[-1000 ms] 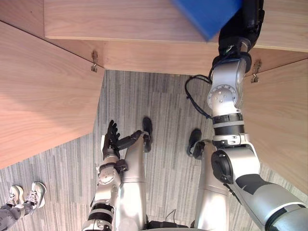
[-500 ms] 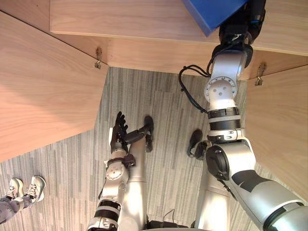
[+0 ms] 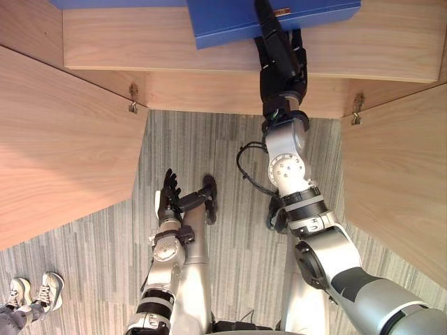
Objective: Walk over to the cabinet, pick up the folder, carry it to the office cabinet, place the folder inside the office cabinet, then close the office cabinet door
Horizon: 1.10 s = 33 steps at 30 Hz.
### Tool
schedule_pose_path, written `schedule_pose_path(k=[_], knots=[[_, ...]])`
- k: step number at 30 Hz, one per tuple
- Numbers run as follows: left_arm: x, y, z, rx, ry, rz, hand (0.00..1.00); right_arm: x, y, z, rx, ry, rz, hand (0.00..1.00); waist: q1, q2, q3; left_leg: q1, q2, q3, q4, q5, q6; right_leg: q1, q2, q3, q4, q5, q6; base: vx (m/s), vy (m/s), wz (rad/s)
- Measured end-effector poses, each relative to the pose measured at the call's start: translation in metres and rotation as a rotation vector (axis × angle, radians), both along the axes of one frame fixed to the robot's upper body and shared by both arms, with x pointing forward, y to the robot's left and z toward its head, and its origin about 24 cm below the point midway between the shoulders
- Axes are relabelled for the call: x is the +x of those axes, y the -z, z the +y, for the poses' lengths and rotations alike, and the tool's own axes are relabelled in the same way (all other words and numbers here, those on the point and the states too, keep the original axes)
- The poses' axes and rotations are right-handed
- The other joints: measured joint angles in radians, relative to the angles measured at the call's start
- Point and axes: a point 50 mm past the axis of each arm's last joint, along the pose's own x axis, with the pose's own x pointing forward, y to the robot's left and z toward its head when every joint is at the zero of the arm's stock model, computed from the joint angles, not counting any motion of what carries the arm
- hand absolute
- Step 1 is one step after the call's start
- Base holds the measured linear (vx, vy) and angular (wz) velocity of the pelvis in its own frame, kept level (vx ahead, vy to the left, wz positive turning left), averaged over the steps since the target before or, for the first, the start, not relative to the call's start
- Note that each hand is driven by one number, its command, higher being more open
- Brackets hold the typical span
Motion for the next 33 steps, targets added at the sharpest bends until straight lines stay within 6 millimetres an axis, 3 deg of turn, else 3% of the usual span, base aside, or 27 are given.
schedule_pose_path(k=[4,9,10,16,21,28,33], knots=[[-0.001,0.002,0.005,0.010,-0.007,0.010,1.00,-0.001,0.001,0.004,-0.266,-0.005,-0.063,1.00,-0.005,-0.014,-0.007,0.009,0.008,0.006,-0.009,0.000,-0.001,0.006,0.008,0.003,-0.012,0.005,-0.001,-0.02,-0.018,-0.06],[-0.003,0.007,0.009,0.025,0.010,0.024,1.00,0.004,0.008,-0.007,-0.719,0.076,-0.155,1.00,-0.022,-0.014,-0.007,0.027,0.009,0.008,-0.028,0.001,0.001,0.031,0.009,-0.002,-0.045,0.016,0.004,0.00,0.000,0.00],[-0.003,0.007,0.010,0.028,0.014,0.025,1.00,0.004,0.008,-0.009,-0.779,0.094,-0.169,0.00,-0.022,-0.015,-0.007,0.029,0.008,0.009,-0.031,0.001,0.001,0.033,0.009,-0.002,-0.049,0.017,0.004,0.00,0.000,0.00],[-0.006,0.017,0.014,0.045,0.047,0.060,1.00,0.012,0.010,-0.020,-1.201,0.195,-0.239,0.00,-0.026,-0.038,-0.019,0.080,0.006,0.036,-0.081,0.006,0.007,0.077,0.000,-0.004,-0.094,0.026,0.005,0.00,-0.003,0.01],[-0.008,0.019,0.017,0.057,0.060,0.069,1.00,0.020,0.006,-0.036,-1.316,0.244,-0.209,0.00,-0.025,-0.058,-0.030,0.094,0.006,0.053,-0.105,0.009,0.012,0.103,-0.012,-0.015,-0.128,0.030,0.011,0.03,-0.012,0.07],[-0.009,0.023,0.016,0.053,0.090,0.082,1.00,0.023,0.016,-0.043,-1.180,0.111,-0.117,0.00,-0.021,-0.064,-0.033,0.118,0.012,0.107,-0.125,0.015,0.025,0.124,-0.030,-0.017,-0.144,0.031,0.013,0.02,-0.008,0.04],[-0.009,0.022,0.017,0.049,0.083,0.079,1.00,0.023,0.018,-0.035,-1.039,0.122,-0.074,0.00,-0.020,-0.064,-0.033,0.117,0.020,0.115,-0.123,0.010,0.033,0.117,-0.025,-0.013,-0.146,0.031,0.013,-0.04,-0.049,-0.05]])
